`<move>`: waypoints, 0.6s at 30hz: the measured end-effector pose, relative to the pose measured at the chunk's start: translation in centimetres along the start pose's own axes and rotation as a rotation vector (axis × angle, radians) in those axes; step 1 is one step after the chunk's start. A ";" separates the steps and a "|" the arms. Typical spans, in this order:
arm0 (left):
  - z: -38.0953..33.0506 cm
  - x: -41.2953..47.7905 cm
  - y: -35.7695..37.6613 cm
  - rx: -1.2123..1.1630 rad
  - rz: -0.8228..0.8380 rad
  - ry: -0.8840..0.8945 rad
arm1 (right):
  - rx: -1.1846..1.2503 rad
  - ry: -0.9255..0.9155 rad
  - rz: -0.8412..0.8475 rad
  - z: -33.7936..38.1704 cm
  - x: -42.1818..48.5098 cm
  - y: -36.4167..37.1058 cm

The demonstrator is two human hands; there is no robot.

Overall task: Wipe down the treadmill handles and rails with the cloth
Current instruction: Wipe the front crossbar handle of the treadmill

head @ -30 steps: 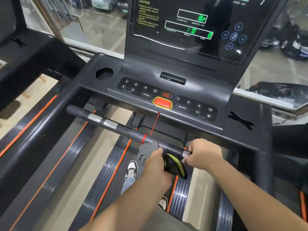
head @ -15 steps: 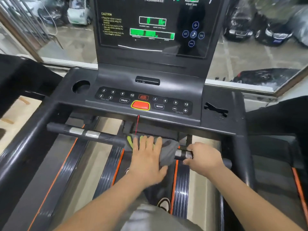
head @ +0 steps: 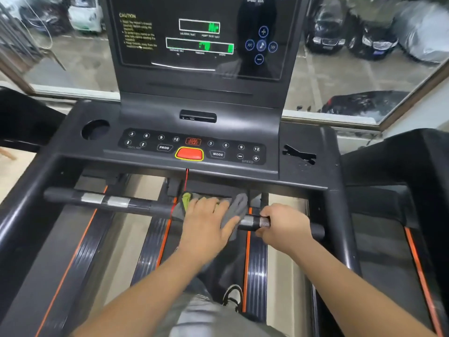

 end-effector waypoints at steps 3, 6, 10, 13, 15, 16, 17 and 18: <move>0.3 -3.5 2.0 0.013 -0.054 0.086 | 0.006 0.012 0.005 -0.1 0.2 -0.1; -0.2 -0.8 1.8 0.100 0.026 0.036 | 0.019 0.022 0.025 0.0 0.3 -0.3; 0.2 6.0 -0.2 -0.035 0.378 -0.089 | 0.022 0.052 0.039 0.1 0.4 -0.6; -0.1 7.6 0.6 -0.100 0.521 -0.130 | 0.027 0.063 0.052 0.2 0.4 -0.5; -0.6 5.3 0.2 -0.024 0.311 -0.120 | 0.026 0.065 0.051 0.1 0.4 -0.5; -0.7 3.0 0.3 -0.006 0.209 -0.094 | 0.026 0.069 0.046 -0.1 0.4 -0.4; -1.1 0.5 0.7 0.010 0.126 -0.019 | 0.029 0.070 0.042 -0.2 0.4 -0.3; -1.3 -1.6 1.0 0.023 0.061 0.054 | 0.033 0.070 0.041 -0.2 0.4 -0.2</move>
Point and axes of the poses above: each hand's wrist, its own x-axis towards the middle knuckle, its own y-axis out of the palm, z = x × y, the point moved 7 cm from there along x, towards the middle knuckle, and after that the axes turned 11 degrees about x, right-handed, at the moved point
